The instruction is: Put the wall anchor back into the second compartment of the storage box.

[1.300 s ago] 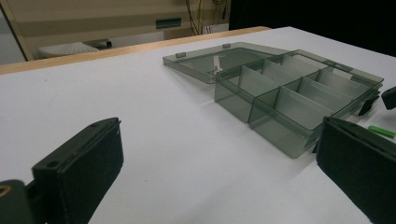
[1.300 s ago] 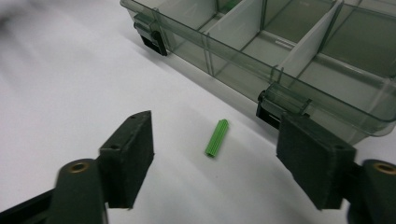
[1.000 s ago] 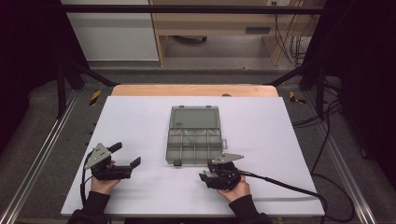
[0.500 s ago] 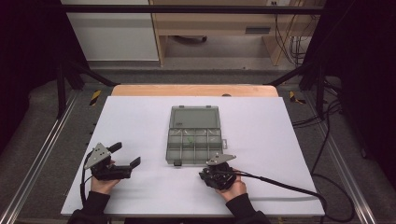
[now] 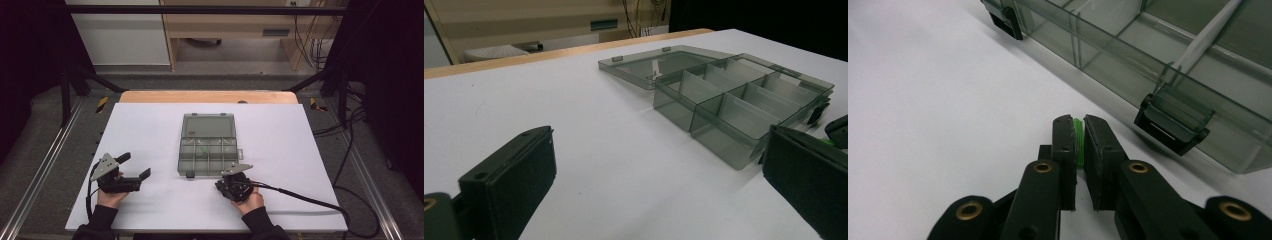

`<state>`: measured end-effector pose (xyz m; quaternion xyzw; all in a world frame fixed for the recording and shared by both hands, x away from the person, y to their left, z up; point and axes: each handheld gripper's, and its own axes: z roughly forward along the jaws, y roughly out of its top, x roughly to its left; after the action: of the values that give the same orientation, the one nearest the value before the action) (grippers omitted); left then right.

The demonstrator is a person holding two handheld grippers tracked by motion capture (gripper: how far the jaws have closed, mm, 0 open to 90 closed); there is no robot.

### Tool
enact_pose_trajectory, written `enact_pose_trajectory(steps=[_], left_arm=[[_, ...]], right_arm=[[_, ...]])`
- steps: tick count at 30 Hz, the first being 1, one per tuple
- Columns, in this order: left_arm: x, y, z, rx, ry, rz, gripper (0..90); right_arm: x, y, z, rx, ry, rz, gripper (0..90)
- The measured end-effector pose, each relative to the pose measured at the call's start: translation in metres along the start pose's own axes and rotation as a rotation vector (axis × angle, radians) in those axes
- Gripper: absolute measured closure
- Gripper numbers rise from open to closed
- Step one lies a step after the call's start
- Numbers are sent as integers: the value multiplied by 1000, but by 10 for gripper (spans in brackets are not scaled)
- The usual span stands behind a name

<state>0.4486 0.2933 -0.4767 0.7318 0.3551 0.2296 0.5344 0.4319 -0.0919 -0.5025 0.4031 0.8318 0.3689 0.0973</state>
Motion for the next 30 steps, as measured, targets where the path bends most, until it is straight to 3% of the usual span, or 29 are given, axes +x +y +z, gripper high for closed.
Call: enact_pose_trajectory(steps=[17, 30], left_arm=[[0, 0, 0, 0, 0, -1, 5], [0, 0, 0, 0, 1, 1, 4]], right_arm=[[-2, 12, -26, -83, 18, 7, 848], [0, 35, -42, -147, 6, -14, 848]])
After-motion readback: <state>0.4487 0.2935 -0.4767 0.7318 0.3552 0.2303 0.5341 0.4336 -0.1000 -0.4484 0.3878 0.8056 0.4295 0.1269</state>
